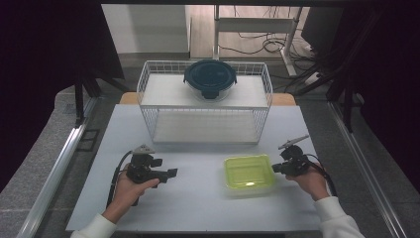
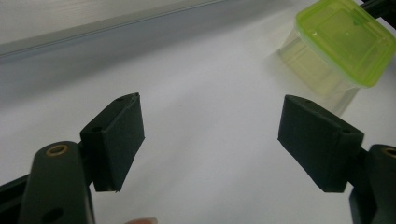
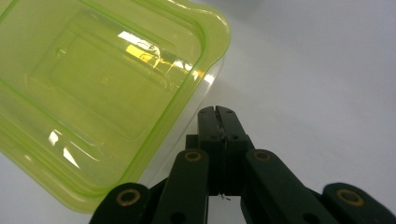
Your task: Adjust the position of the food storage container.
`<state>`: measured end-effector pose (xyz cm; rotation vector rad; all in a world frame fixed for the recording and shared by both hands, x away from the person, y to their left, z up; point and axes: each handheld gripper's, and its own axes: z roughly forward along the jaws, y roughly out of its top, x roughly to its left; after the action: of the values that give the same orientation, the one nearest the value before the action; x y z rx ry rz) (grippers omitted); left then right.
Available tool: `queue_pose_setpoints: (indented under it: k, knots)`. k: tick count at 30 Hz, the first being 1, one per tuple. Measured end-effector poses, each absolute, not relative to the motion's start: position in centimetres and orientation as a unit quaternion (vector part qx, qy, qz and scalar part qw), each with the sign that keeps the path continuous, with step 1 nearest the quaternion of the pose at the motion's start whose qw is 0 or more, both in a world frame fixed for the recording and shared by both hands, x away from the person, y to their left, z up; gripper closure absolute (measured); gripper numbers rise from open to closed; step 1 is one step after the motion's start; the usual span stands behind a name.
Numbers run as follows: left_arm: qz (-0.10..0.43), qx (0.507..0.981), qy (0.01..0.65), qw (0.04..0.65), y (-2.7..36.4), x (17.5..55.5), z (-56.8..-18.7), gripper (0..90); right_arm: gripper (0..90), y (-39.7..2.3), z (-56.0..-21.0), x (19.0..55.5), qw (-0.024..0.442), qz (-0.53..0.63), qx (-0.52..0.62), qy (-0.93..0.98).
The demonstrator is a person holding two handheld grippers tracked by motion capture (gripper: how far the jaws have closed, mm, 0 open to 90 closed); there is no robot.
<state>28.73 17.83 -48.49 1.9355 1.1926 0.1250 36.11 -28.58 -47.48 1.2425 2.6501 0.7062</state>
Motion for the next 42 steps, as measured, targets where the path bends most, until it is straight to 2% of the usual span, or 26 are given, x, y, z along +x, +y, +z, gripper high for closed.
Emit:
queue_pose_setpoints:
  k: [20, 42]
  knots:
    - [0.05, 0.772, 0.477, 0.416, 17.7, 28.8, -48.5, 21.9, 88.7, -23.9, -48.0, 34.5, 0.035, 0.261, 0.368, 0.892]
    - [0.049, 0.776, 0.475, 0.412, 17.6, 28.9, -48.7, 22.0, 88.7, -18.8, -48.8, 33.8, 0.027, 0.277, 0.332, 0.901]
